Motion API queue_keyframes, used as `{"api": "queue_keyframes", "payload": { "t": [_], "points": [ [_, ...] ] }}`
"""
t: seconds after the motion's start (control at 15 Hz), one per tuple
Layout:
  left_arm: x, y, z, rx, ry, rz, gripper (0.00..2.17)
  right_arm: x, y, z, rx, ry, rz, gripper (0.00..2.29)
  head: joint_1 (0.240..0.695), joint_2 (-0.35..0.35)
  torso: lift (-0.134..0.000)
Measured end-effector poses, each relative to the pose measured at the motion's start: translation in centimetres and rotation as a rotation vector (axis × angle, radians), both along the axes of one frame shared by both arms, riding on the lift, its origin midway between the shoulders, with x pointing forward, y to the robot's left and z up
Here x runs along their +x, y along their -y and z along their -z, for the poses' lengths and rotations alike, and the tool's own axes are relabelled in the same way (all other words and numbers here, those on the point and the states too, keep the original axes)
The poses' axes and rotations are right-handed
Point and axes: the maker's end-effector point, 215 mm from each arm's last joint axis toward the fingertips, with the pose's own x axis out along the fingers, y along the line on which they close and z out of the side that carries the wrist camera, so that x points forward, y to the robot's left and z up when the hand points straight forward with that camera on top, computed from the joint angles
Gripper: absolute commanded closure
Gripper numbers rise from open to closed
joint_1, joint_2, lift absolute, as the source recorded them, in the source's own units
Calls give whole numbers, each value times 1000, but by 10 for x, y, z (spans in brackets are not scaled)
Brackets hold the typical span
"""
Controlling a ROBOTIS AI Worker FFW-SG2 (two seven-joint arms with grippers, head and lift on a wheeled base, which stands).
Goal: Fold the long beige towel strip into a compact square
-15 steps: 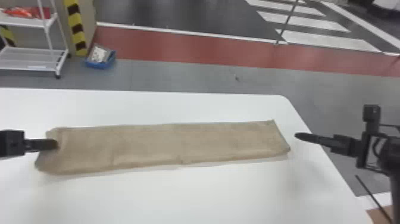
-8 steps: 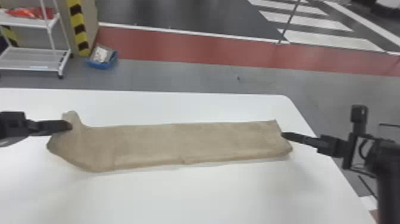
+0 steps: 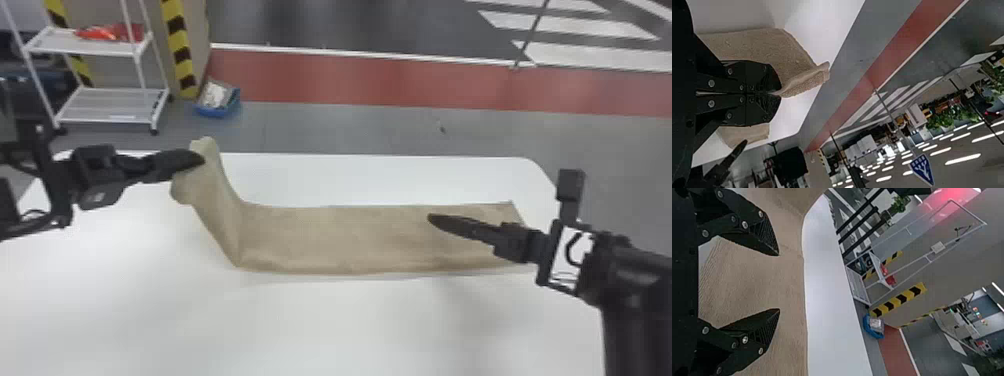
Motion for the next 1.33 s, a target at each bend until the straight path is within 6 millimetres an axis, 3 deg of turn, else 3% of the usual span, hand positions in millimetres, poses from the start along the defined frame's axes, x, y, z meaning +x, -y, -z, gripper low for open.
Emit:
{"api": "queue_keyframes", "payload": {
  "t": [0.2, 0.4, 0.6, 0.87, 1.33],
  "points": [
    [-2, 19, -18, -174, 8, 38, 1666, 11, -72, 5, -5, 36, -85, 1899, 695, -26, -124],
    [-4, 34, -32, -272, 24, 54, 1666, 18, -110, 24, -66, 36, -145, 1899, 695, -2, -124],
    [-4, 47, -51, -349, 50, 80, 1666, 29, -131, 43, -113, 44, -179, 1899, 695, 9, -124],
    [-2, 47, -71, -425, 76, 96, 1666, 36, -152, 57, -129, 48, -220, 1899, 695, 25, -124],
    [-2, 39, -84, -464, 100, 99, 1666, 43, -194, 62, -74, 40, -303, 1899, 695, 77, -124]
  ]
}}
